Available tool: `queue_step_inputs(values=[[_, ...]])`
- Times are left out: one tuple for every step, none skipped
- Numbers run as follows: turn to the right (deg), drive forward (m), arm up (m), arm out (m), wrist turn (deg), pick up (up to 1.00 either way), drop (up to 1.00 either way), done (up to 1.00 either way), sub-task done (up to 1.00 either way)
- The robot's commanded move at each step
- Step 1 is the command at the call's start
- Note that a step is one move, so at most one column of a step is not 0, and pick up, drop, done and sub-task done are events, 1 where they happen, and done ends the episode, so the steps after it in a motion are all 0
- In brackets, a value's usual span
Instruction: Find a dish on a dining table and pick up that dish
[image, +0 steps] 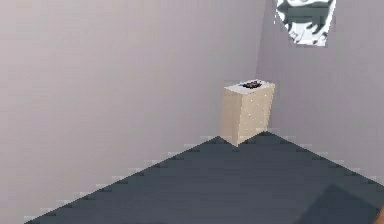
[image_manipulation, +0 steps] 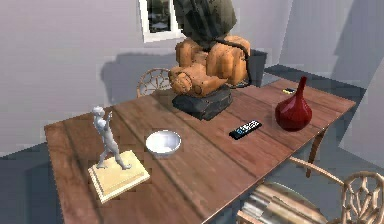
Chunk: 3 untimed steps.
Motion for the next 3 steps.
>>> queue_step_inputs(values=[[0.0, 0.0, 0.38, 0.0, 0.0, 0.0, 0.0, 0.0, 0.0], [0.0, 0.0, 0.0, 0.36, 0.0, 0.0, 0.0, 0.0, 0.0], [0.0, 0.0, 0.0, 0.0, 45.0, 0.0, 0.0, 0.0, 0.0]])
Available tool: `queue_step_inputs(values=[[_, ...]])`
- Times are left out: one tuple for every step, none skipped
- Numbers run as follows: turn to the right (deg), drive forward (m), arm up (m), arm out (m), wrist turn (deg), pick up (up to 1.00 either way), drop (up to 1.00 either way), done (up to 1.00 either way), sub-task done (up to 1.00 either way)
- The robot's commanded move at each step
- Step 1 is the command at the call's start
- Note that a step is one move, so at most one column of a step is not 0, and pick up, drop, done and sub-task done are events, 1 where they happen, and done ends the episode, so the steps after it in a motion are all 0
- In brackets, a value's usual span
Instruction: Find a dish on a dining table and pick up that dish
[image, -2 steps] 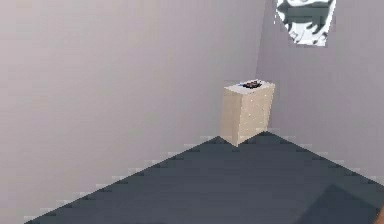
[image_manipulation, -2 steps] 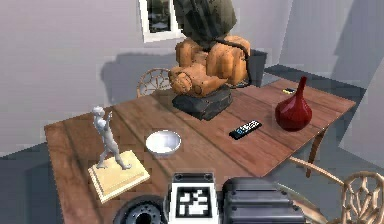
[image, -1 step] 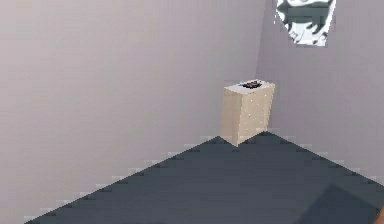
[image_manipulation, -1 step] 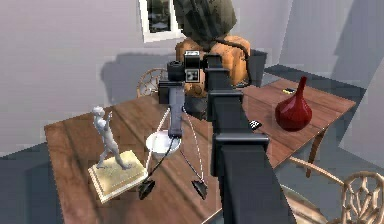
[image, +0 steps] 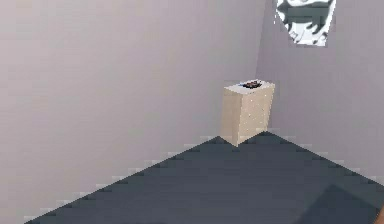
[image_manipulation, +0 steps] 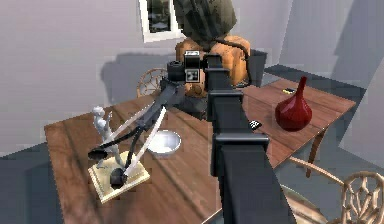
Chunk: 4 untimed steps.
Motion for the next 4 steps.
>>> queue_step_inputs(values=[[0.0, 0.0, 0.0, 0.0, 45.0, 0.0, 0.0, 0.0, 0.0], [0.0, 0.0, 0.0, 0.0, 45.0, 0.0, 0.0, 0.0, 0.0], [0.0, 0.0, 0.0, 0.0, 15.0, 0.0, 0.0, 0.0, 0.0], [0.0, 0.0, -0.24, 0.0, 0.0, 0.0, 0.0, 0.0, 0.0]])
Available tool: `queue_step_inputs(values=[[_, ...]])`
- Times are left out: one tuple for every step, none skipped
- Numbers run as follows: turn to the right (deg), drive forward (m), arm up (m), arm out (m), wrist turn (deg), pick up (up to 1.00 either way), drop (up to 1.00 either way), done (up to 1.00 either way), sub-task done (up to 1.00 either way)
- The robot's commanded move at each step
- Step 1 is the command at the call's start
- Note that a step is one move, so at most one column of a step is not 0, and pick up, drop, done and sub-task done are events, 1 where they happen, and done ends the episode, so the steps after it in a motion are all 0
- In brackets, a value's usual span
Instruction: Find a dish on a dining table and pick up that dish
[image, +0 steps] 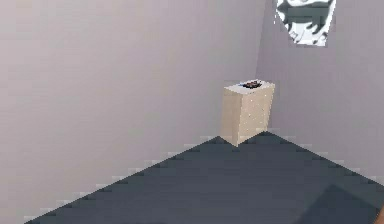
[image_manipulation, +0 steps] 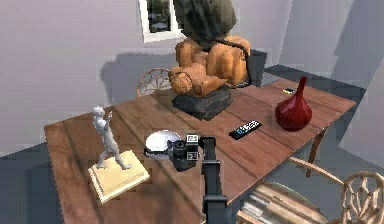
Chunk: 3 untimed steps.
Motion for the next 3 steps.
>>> queue_step_inputs(values=[[0.0, 0.0, 0.0, 0.0, 0.0, 1.0, 0.0, 0.0, 0.0], [0.0, 0.0, 0.1, 0.0, 0.0, 0.0, 0.0, 0.0, 0.0], [0.0, 0.0, 0.0, 0.0, 0.0, 0.0, 0.0, 1.0, 0.0]])
